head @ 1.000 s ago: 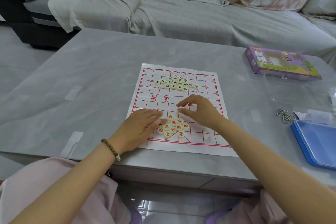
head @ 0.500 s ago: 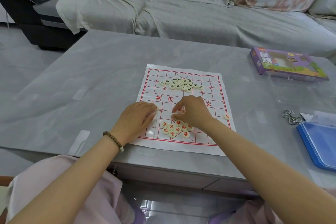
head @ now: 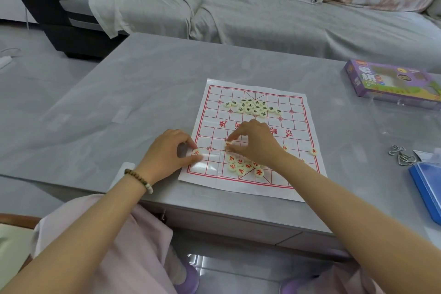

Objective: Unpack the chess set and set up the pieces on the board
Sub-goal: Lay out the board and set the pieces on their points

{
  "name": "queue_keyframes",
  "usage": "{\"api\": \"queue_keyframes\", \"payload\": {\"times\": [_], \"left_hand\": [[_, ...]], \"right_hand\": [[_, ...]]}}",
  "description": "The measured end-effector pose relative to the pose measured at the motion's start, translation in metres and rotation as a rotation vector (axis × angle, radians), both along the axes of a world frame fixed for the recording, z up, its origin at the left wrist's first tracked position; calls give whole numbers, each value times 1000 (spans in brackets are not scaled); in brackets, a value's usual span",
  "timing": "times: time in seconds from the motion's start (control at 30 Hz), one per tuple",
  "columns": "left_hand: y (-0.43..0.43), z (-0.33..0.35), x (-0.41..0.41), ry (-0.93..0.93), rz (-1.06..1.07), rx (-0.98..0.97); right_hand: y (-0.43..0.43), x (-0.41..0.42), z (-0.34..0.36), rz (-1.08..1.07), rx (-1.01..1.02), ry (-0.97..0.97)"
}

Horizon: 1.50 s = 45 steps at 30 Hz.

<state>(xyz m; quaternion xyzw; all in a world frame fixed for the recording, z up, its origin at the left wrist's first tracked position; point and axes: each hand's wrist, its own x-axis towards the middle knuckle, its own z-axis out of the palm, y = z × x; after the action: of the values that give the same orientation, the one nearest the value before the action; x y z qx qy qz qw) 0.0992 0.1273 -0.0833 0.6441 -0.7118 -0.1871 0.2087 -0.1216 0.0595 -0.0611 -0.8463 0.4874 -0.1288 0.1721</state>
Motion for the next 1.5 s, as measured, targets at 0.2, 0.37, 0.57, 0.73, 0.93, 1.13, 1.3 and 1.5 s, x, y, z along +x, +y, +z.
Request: {"api": "queue_keyframes", "payload": {"times": [0.2, 0.37, 0.57, 0.73, 0.93, 1.13, 1.3, 1.5], "left_hand": [[32, -3, 15, 69, -27, -24], [37, -5, 18, 65, -72, -22], [38, -8, 20, 153, -50, -5], [39, -9, 20, 154, -50, -10], [39, -7, 20, 138, -62, 0], [33, 12, 7, 106, -39, -22], [16, 30, -64, 114, -164, -27], [8, 11, -161, 90, -341, -24]], "right_hand": [[14, 36, 4, 102, 65, -91], [18, 45, 0, 145, 49, 17], [18, 46, -6, 119, 66, -23], [17, 48, -10, 99, 52, -22], [20, 48, -12, 88, 44, -8], [32, 10, 13, -1, 132, -307], [44, -76, 20, -162, 108, -321], [69, -171, -2, -290, 160, -301]]}}
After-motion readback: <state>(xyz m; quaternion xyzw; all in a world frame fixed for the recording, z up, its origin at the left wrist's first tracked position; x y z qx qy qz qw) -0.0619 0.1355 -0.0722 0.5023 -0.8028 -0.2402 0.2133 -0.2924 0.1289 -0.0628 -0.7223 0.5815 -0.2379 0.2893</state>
